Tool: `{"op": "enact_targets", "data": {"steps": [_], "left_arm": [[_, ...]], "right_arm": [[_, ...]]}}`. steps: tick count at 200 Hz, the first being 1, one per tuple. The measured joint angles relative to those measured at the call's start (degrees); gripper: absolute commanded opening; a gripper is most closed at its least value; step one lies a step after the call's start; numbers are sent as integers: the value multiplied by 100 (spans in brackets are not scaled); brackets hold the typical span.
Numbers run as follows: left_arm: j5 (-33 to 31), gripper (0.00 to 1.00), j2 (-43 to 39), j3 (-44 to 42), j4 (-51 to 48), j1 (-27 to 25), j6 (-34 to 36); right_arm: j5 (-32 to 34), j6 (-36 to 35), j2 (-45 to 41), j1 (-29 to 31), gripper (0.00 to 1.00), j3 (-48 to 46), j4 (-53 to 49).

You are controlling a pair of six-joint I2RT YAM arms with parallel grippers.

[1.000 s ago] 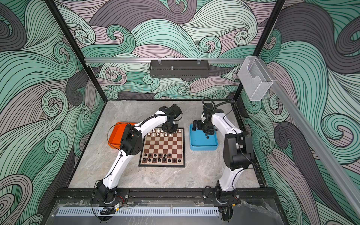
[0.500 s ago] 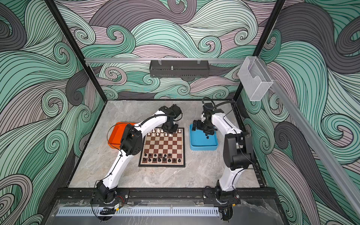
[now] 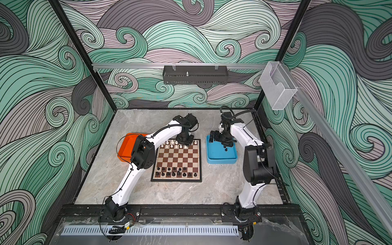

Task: Set up the chess pieces on the board
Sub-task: 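Lower the white pawn onto its empty square in the white pawn row, then open the left gripper and move it back over the orange tray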

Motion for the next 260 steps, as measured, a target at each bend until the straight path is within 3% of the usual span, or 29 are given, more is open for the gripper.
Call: {"op": "enact_targets", "data": {"steps": [68, 132, 158, 206, 217, 260], "left_arm": [[-118, 35, -575, -278, -37, 0, -9], [-474, 67, -1801, -511, -90, 195, -92], [-496, 80, -2319, -776, -66, 695, -127], [-485, 89, -2935, -2013, 37, 2070, -212], [-476, 98, -3056, -2404, 101, 2413, -243], [-356, 99, -3226, -3434, 313, 3484, -413]], "right_arm": [[4, 0, -101, 0, 100, -4, -9], [22, 4, -142, 0, 100, -4, -33], [35, 2, -192, 0, 100, -4, -42], [44, 4, -393, 0, 100, -4, -24], [44, 4, -411, 2, 100, -4, -20], [20, 11, -411, 2, 100, -2, 4]]}}
